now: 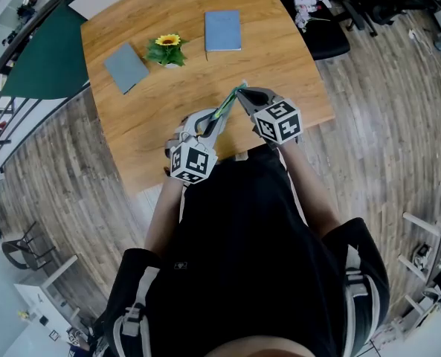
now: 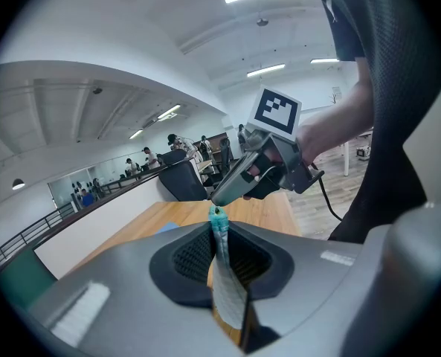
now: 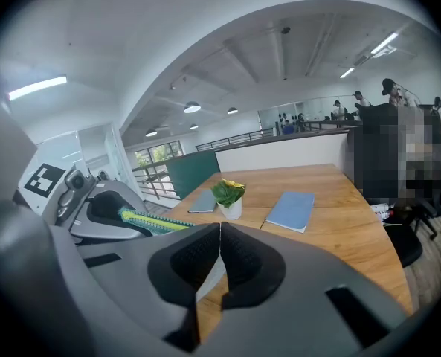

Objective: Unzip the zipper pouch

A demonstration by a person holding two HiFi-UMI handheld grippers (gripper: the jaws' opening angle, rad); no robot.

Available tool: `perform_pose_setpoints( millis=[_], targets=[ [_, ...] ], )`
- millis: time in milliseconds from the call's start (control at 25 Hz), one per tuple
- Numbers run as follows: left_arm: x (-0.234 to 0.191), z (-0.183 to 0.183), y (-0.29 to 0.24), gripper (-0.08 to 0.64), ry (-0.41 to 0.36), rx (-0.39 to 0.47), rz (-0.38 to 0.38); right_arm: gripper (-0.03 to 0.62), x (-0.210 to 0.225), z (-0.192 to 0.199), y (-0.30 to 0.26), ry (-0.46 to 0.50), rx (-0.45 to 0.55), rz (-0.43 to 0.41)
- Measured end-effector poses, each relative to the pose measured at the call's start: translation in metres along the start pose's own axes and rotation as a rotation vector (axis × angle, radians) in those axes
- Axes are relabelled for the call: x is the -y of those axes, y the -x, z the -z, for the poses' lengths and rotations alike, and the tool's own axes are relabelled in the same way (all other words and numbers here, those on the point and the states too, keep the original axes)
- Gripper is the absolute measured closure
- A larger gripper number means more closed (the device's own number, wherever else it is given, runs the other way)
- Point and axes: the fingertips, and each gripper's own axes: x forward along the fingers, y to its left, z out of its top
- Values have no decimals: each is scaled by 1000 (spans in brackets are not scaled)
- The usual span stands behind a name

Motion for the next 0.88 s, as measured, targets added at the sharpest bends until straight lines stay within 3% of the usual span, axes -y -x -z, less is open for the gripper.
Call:
perform_pose_setpoints(
  millis=[880],
  targets=[
    [6,4,6,525,-1,-5,7,585,23,14,8,14,-23,66]
  ],
)
